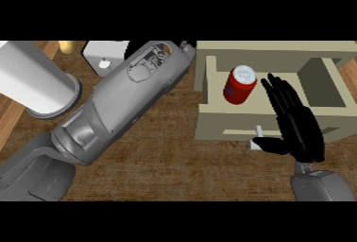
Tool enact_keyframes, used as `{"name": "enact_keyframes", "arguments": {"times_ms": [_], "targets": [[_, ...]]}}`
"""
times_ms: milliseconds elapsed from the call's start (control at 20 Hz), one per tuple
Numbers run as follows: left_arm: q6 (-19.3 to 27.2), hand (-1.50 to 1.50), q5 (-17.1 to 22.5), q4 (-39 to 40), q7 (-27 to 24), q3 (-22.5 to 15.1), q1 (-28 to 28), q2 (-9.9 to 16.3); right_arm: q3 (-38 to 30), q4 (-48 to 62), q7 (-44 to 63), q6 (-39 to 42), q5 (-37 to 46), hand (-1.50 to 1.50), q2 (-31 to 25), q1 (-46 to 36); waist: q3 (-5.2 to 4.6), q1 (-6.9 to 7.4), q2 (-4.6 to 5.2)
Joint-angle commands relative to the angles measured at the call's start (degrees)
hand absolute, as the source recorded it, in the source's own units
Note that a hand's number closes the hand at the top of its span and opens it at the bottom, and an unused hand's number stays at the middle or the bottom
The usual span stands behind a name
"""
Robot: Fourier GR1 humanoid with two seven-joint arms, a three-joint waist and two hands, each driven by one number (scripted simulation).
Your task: Pick up the can, place it into the drawer and close the drawer
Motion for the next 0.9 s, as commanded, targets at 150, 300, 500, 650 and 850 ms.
{"name": "enact_keyframes", "arguments": {"times_ms": [150,300,500,650,850], "targets": [[-1.1,-1.5,-3.4,-8.9,5.6,-1.2,4.0,7.0,-2.1,16.3,-2.4,-7.7,3.2,-1.5,1.9,-6.5,0.01,0.27,0.0],[0.1,-1.5,-3.6,-14.5,9.8,-1.9,5.8,10.5,-4.1,21.9,-2.9,-10.6,4.5,-1.5,1.2,-9.4,0.03,1.63,-0.24],[-1.9,-1.5,-4.2,-18.7,10.3,-1.6,9.1,13.5,-5.3,29.0,-3.6,-13.3,6.0,-1.5,1.5,-14.3,0.02,1.55,0.02],[-2.0,-1.5,-4.0,-21.6,11.8,-1.7,10.5,14.8,-6.5,35.5,-2.1,-17.1,9.4,-1.5,1.7,-18.8,0.03,2.74,0.26],[-2.6,-1.5,-4.6,-26.3,12.3,-1.7,14.8,18.2,-7.7,40.8,-1.0,-22.6,11.4,-1.5,3.3,-22.2,0.01,2.75,0.3]]}}
